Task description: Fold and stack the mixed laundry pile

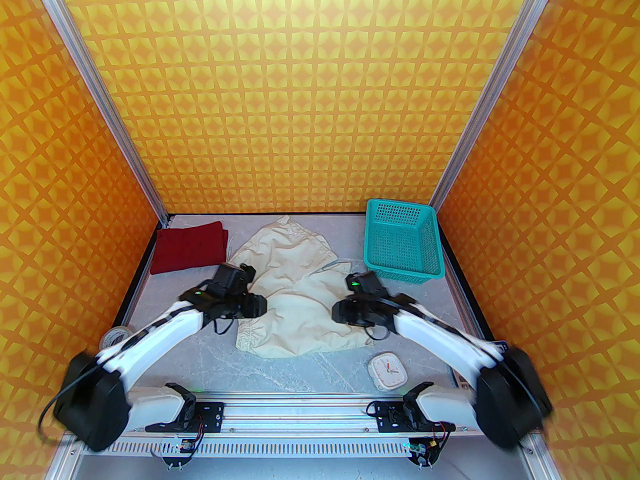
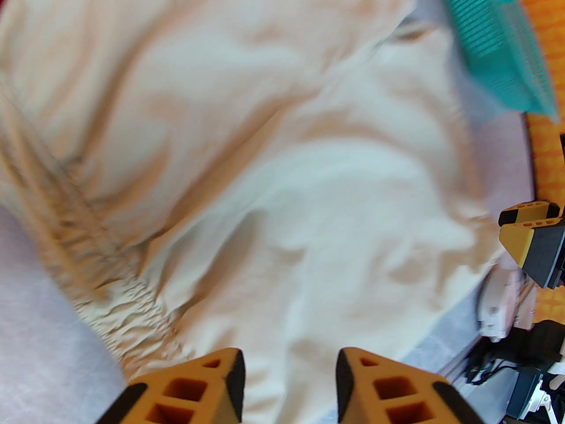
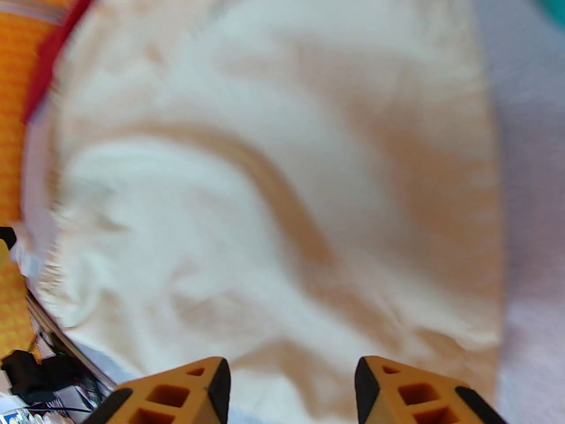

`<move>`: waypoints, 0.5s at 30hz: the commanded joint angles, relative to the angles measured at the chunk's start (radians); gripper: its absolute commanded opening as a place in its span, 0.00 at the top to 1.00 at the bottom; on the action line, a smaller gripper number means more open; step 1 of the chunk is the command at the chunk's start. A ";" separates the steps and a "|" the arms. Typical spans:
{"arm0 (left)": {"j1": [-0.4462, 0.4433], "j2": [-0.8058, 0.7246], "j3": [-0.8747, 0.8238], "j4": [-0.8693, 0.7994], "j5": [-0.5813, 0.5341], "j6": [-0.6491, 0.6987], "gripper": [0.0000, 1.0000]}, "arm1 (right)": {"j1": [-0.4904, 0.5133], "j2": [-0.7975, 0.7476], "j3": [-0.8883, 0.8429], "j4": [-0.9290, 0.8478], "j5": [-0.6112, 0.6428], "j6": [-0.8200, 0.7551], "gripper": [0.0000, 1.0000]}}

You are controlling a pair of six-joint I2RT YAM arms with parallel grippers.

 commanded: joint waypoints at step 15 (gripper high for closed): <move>-0.022 -0.317 -0.326 -0.148 -0.116 -0.165 0.54 | 0.092 -0.211 -0.158 -0.192 0.110 0.117 0.53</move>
